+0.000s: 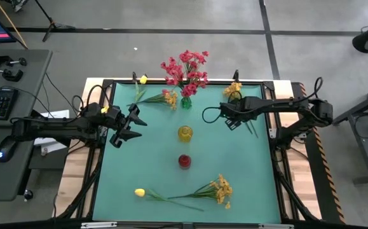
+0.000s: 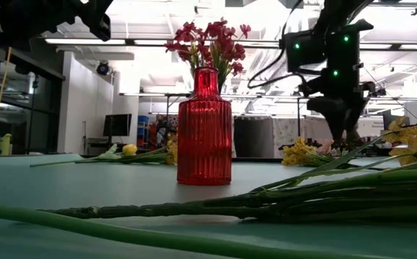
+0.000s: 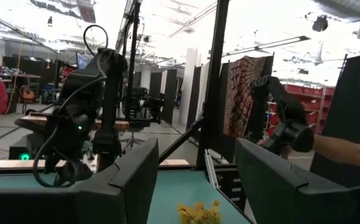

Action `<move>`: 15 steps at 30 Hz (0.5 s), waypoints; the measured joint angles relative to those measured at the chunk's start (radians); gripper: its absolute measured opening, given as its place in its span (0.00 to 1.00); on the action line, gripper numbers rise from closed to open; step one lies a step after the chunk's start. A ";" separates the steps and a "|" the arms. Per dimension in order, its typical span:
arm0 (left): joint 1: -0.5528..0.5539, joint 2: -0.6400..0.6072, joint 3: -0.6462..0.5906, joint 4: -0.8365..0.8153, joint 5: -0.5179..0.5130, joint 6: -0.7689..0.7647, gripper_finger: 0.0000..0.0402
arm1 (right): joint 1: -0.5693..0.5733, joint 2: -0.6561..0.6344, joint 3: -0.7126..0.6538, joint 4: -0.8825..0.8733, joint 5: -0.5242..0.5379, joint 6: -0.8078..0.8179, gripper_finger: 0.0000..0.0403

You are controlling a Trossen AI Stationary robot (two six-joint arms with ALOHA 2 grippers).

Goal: Sort flowers into vase by color
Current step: Put the top right yellow flowers into the yellow vase

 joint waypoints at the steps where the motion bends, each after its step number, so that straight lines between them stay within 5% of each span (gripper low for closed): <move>1: 0.000 0.000 0.000 0.000 0.000 0.000 0.50 | -0.009 -0.001 -0.013 0.020 -0.002 0.002 0.61; 7: 0.000 0.000 0.000 -0.002 0.000 0.000 0.50 | -0.093 -0.002 -0.174 0.214 -0.112 -0.068 0.61; 15: 0.000 0.000 0.000 -0.002 -0.003 0.001 0.50 | -0.160 -0.007 -0.271 0.288 -0.118 -0.097 0.61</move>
